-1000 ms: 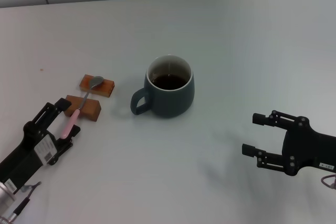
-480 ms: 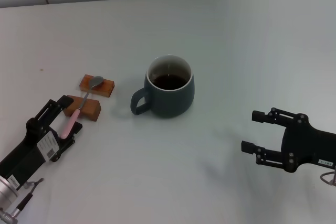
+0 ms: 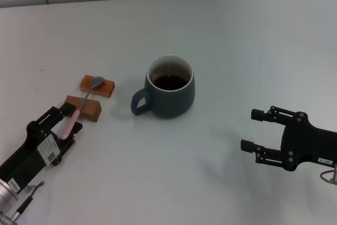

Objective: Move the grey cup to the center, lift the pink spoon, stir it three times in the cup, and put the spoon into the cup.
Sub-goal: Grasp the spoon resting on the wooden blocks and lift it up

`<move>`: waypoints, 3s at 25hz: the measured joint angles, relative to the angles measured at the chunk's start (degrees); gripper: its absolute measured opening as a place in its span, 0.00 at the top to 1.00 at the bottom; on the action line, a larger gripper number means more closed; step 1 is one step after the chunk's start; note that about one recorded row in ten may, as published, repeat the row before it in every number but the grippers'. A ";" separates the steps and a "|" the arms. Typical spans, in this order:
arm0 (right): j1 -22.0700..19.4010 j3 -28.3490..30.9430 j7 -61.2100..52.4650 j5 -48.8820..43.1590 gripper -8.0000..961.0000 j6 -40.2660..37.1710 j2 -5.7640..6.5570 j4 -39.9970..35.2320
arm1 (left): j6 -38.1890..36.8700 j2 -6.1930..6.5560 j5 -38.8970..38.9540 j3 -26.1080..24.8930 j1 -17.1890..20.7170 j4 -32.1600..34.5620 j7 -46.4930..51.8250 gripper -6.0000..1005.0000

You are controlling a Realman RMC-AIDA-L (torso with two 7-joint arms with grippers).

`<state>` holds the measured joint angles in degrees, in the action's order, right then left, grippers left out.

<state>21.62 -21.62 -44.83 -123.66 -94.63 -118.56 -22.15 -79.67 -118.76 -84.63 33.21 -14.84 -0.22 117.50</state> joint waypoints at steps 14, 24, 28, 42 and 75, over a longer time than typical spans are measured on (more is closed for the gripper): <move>0.15 0.00 0.00 0.00 0.22 -0.03 -0.01 0.00 | 1.00 0.10 -0.01 0.44 -0.15 -0.75 0.24 0.55; 0.05 0.00 0.00 0.00 0.22 -0.15 0.00 0.00 | 1.33 0.05 -0.06 0.45 -0.15 -0.97 0.15 0.60; 0.00 -0.04 0.00 -0.01 0.22 -0.33 0.00 0.00 | 1.37 0.02 -0.11 0.46 -0.19 -1.16 -0.54 0.64; -0.32 -0.09 -0.25 -0.62 0.22 -0.48 -0.09 0.00 | 1.22 0.02 -0.09 0.42 0.09 -1.24 -1.89 0.70; -0.09 -0.17 -0.70 -0.71 0.22 -0.40 -0.17 0.15 | -17.18 -0.02 -0.15 -2.73 -5.21 4.93 -26.85 0.86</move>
<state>21.53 -21.79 -45.53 -124.37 -95.03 -118.73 -22.00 -96.86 -118.78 -84.79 30.48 -20.04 4.70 90.65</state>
